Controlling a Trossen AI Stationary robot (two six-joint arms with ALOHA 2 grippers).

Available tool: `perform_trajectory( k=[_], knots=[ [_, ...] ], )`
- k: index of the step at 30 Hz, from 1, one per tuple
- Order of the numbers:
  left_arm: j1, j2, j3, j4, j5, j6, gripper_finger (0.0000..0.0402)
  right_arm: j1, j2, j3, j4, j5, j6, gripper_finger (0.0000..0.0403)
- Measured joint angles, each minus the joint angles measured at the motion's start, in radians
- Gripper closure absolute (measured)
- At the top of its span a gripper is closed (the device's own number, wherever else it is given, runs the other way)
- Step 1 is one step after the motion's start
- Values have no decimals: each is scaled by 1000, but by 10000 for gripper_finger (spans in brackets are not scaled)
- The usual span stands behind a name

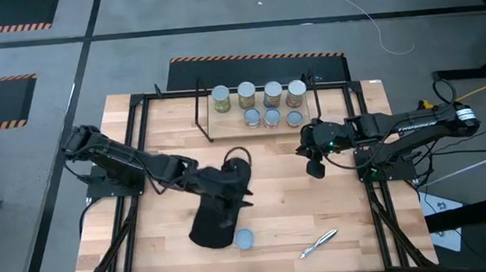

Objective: Pick and place cans onto a shelf
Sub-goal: Put the canned mix fruit on the shelf

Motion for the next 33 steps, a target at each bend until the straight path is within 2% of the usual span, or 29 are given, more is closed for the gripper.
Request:
perform_trajectory(
  k=[5,8,16,28,33],
  knots=[
    [-44,72,78,-183,0,-198,265,0,0,0,0,0,-22,351],
    [-68,107,87,-221,2,-331,266,0,0,0,-1,-1,-23,351],
    [-92,168,87,-256,101,-698,266,0,0,0,-1,-2,-25,351],
    [-83,270,88,-262,111,-718,266,0,0,0,0,-1,-76,351],
    [-90,273,88,-263,107,-718,266,0,0,0,1,-1,-74,351]
  ],
)
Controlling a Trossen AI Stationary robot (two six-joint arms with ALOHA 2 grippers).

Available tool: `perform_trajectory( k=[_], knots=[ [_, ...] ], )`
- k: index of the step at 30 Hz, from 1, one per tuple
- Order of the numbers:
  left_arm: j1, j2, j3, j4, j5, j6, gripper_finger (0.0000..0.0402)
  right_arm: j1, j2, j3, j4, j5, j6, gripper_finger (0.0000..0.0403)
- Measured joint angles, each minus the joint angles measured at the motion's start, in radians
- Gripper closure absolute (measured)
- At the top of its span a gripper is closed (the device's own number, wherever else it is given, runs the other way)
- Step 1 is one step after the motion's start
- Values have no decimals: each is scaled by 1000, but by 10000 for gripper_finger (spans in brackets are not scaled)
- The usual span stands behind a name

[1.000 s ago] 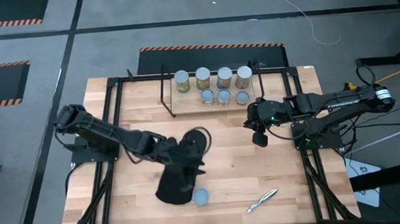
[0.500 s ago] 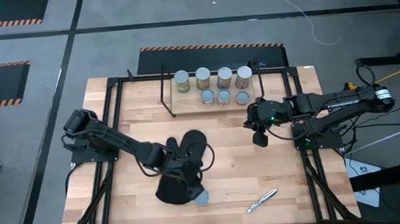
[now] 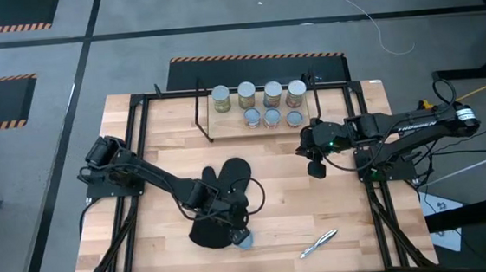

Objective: Pick and place cans onto a shelf
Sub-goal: Put the canned mix fruit on the shelf

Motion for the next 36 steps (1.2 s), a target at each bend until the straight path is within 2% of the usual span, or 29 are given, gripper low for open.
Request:
perform_trajectory(
  k=[22,32,36],
  knots=[
    [-40,0,0,-1,-98,4,266,0,0,0,0,0,0,351],
    [-40,20,1,7,-99,4,266,0,0,0,1,0,1,351],
    [-46,58,1,26,-59,4,266,0,0,1,0,0,1,351]
  ],
)
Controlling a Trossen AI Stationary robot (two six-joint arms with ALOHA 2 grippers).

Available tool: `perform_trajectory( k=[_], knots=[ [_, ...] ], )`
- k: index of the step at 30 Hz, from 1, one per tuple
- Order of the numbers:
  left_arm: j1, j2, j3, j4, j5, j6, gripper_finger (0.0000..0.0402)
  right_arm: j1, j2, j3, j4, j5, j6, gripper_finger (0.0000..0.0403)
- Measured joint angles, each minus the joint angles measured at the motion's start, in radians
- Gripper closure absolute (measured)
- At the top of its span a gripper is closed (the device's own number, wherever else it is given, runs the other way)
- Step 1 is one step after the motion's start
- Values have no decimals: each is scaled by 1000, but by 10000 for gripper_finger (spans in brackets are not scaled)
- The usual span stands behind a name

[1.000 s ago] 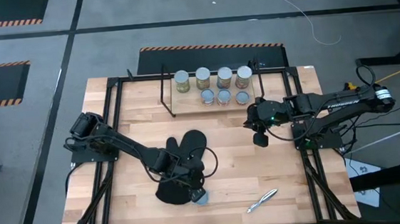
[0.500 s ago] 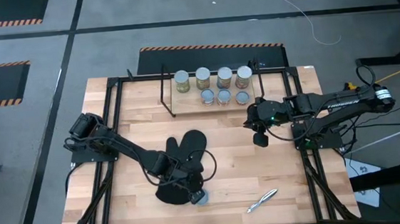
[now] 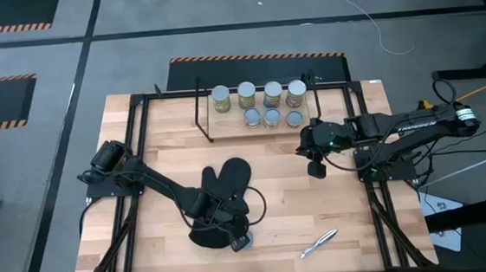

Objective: Pick and place cans onto a shelf
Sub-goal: Put the canned mix fruit on the shelf

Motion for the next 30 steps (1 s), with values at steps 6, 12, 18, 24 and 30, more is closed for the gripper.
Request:
perform_trajectory(
  k=[6,12,18,24,30],
  knots=[
    [-3,25,0,6,32,0,266,0,0,0,2,0,0,351],
    [0,24,0,0,9,16,270,0,0,0,1,1,-1,351],
    [11,24,0,0,7,52,323,0,0,0,1,1,-2,351],
    [42,24,0,-4,28,122,393,0,0,0,1,1,-3,351],
    [80,7,-2,-9,38,250,395,0,0,0,1,1,-3,351]
  ],
)
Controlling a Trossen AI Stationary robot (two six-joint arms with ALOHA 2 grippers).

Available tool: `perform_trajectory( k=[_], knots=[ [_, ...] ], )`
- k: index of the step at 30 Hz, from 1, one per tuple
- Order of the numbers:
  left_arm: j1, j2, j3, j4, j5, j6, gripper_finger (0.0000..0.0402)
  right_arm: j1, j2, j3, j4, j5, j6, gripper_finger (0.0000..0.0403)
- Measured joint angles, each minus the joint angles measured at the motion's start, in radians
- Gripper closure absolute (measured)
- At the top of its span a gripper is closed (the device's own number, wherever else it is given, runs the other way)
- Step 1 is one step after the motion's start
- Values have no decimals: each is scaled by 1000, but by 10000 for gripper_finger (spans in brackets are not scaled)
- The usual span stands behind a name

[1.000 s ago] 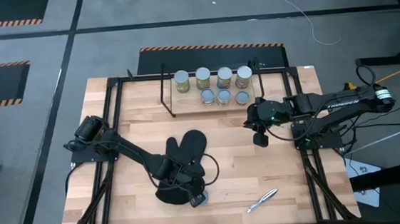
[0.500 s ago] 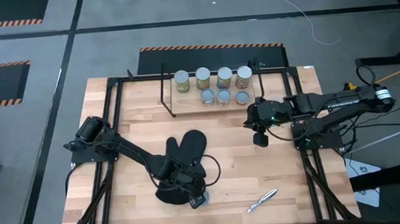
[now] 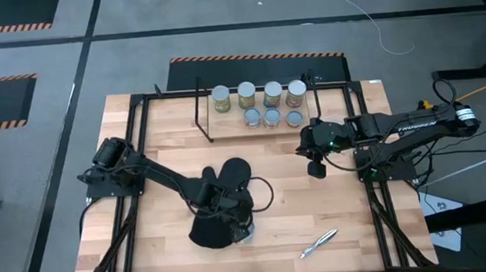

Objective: Pick and place cans onto a shelf
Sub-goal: Put the canned mix fruit on the shelf

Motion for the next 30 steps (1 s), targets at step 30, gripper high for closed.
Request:
perform_trajectory(
  k=[30],
  knots=[
    [648,-278,0,-90,17,1082,401,0,1,-1,11,0,3,351]
  ],
)
